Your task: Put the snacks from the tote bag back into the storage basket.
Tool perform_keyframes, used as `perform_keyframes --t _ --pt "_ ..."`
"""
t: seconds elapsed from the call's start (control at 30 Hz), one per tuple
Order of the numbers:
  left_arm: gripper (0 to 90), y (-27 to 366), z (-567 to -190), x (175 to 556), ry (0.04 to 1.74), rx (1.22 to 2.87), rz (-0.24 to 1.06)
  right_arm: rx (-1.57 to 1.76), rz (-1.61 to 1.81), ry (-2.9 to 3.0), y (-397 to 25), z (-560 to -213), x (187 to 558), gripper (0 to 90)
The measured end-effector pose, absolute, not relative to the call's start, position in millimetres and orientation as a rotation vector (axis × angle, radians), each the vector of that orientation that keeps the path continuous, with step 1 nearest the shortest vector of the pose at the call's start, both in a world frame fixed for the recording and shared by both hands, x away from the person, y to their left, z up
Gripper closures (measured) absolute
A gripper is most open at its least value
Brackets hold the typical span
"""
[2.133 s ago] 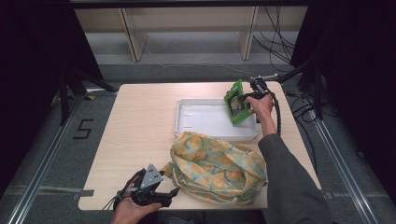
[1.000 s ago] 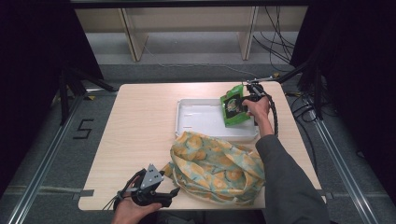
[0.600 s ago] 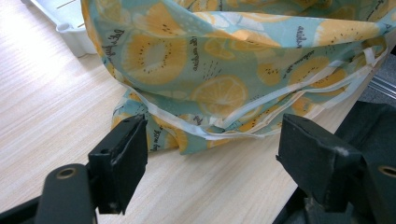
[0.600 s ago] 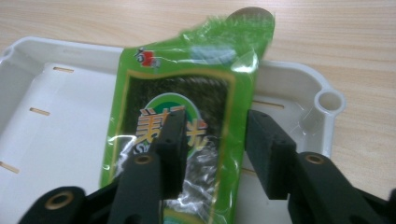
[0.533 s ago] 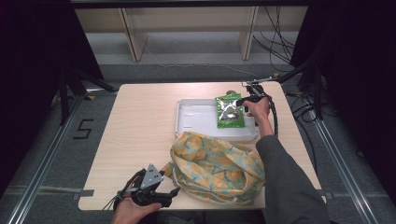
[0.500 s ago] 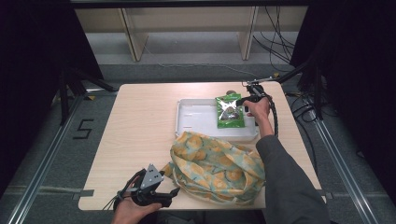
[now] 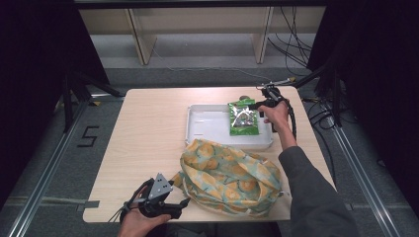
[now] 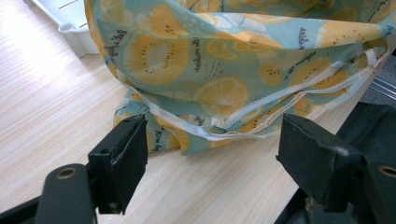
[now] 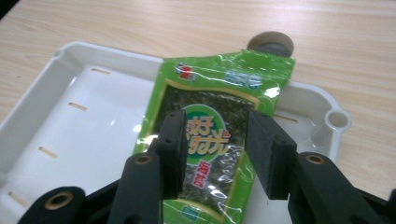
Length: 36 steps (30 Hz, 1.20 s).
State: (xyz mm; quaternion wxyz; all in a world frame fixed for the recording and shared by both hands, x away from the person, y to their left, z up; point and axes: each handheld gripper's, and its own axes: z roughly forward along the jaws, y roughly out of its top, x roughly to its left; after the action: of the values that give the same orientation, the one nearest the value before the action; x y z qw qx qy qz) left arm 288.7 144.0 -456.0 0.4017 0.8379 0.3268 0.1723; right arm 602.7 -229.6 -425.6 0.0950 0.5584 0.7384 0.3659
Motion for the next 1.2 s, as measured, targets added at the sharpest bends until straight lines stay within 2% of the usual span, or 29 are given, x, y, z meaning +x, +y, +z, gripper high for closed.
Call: perform_keyframes --t 0.23,0.27,1.2 --pt "23.7 144 -456 289 0.829 2.114 0.441 1.653 1.046 2.215 -229 -409 588 57.5" --pt "23.7 144 -456 289 0.83 2.113 0.44 1.562 1.082 2.231 -233 -409 590 57.4" --pt "23.7 147 -454 290 0.843 2.109 0.444 1.351 1.23 2.295 -239 -396 527 54.0"
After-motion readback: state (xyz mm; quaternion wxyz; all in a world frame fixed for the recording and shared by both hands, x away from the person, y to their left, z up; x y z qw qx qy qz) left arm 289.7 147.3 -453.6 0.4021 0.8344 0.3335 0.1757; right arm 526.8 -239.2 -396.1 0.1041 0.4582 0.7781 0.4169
